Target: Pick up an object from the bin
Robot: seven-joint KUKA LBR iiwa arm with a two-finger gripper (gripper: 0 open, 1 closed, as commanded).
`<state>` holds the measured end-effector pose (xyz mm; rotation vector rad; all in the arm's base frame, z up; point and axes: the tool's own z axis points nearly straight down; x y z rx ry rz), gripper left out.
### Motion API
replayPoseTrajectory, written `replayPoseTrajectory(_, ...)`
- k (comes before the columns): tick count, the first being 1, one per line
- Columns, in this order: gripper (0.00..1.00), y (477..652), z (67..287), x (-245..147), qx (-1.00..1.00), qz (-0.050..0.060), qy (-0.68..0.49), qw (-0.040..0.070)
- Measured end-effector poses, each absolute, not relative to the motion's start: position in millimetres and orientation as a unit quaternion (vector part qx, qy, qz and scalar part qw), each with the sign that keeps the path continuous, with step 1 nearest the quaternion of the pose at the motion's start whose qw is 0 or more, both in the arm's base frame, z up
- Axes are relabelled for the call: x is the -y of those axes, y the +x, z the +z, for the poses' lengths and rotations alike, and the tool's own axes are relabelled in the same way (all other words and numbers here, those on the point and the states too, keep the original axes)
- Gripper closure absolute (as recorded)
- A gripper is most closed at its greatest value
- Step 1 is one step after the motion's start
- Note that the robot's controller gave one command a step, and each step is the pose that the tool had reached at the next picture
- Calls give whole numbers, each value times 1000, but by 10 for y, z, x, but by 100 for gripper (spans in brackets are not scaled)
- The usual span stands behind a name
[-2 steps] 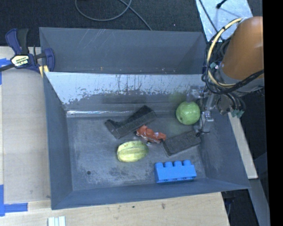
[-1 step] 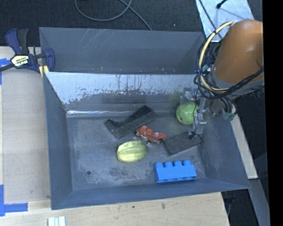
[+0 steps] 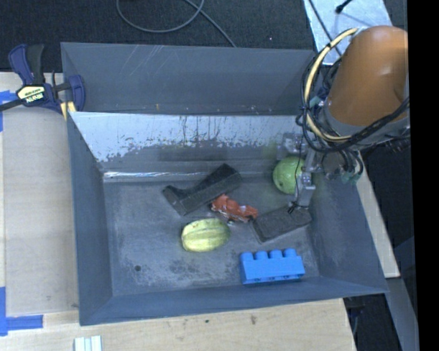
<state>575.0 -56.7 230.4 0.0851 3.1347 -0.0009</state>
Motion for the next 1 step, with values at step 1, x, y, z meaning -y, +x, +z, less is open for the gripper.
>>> replayPoseTrajectory(1,0,5748,1985,537,-1000,-1,12,9)
